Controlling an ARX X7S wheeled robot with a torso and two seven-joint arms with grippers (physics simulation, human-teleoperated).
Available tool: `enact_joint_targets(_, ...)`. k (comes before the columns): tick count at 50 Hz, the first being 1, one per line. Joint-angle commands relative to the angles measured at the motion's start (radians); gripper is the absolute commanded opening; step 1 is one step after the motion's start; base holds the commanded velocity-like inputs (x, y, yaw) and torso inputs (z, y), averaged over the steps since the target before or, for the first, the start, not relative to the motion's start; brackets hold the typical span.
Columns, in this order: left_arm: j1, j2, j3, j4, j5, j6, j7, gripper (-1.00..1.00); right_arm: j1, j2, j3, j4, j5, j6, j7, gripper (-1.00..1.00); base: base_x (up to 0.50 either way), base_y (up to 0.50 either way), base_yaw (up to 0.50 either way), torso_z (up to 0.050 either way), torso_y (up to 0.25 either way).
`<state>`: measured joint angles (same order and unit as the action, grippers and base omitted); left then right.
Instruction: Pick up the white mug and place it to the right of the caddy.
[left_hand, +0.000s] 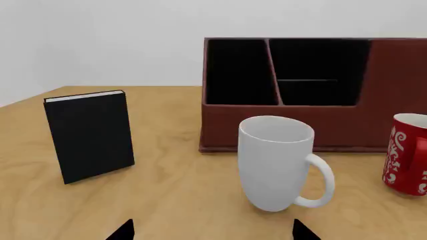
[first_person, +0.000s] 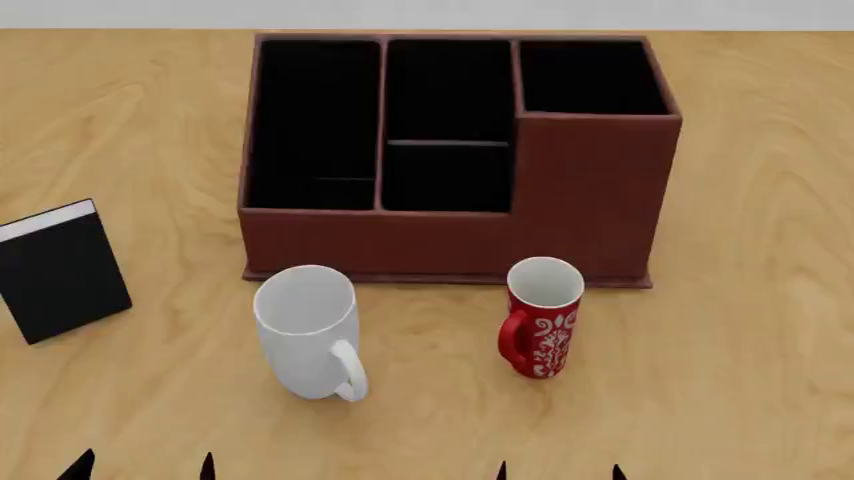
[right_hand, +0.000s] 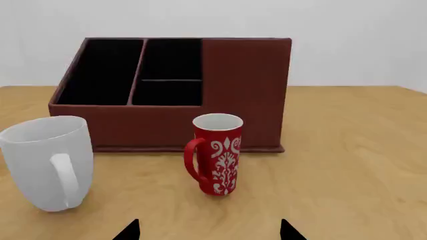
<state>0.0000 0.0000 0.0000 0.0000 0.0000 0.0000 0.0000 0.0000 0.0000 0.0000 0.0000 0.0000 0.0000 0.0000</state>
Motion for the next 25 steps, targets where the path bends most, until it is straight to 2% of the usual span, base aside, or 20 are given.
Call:
enact_joint_targets(1, 0.0, -0.01, 0.011, 0.0, 0.0, 0.0, -0.011, 1.0, 0.0, 0.009, -0.013, 0.0, 0.0, 0.0, 0.013, 1.0, 0.0, 0.0, 0.0, 0.0, 0.0)
enact_joint_targets(3, 0.005, -0.017, 0.022, 0.019, -0.013, -0.007, -0.016, 1.0, -0.011, 0.023, -0.022, -0.011, -0.028, -0.081, 0.049, 1.0, 0.0, 0.0, 0.0, 0.0, 0.0)
enact_joint_targets(5, 0.005, -0.025, 0.036, 0.039, 0.014, -0.026, -0.051, 1.0, -0.013, 0.043, -0.028, -0.079, 0.067, 0.073, -0.025, 1.0, 0.0, 0.0, 0.0, 0.0, 0.0)
enact_joint_targets(7, 0.009, -0.032, 0.042, 0.069, 0.001, -0.05, -0.053, 1.0, -0.007, 0.059, -0.026, -0.115, 0.112, 0.134, -0.053, 1.0, 0.0, 0.0, 0.0, 0.0, 0.0)
enact_joint_targets(11, 0.01, -0.047, 0.057, 0.144, -0.006, -0.126, -0.061, 1.0, 0.023, 0.087, -0.023, -0.195, 0.113, 0.221, -0.039, 1.0, 0.0, 0.0, 0.0, 0.0, 0.0)
enact_joint_targets(12, 0.015, -0.053, 0.062, 0.183, -0.056, -0.15, -0.02, 1.0, 0.041, 0.099, -0.03, -0.222, 0.106, 0.267, -0.035, 1.0, 0.0, 0.0, 0.0, 0.0, 0.0)
enact_joint_targets(14, 0.013, -0.057, 0.066, 0.228, -0.011, -0.186, -0.067, 1.0, 0.065, 0.114, -0.043, -0.254, 0.096, 0.331, -0.03, 1.0, 0.0, 0.0, 0.0, 0.0, 0.0)
enact_joint_targets(16, -0.007, -0.064, 0.074, 0.321, -0.005, -0.296, -0.073, 1.0, 0.128, 0.137, -0.045, -0.334, 0.082, 0.449, -0.018, 1.0, 0.0, 0.0, 0.0, 0.0, 0.0)
enact_joint_targets(25, -0.054, -0.082, 0.095, 0.402, 0.007, -0.409, -0.094, 1.0, 0.234, 0.166, -0.038, -0.421, 0.099, 0.597, -0.015, 1.0, 0.0, 0.0, 0.0, 0.0, 0.0)
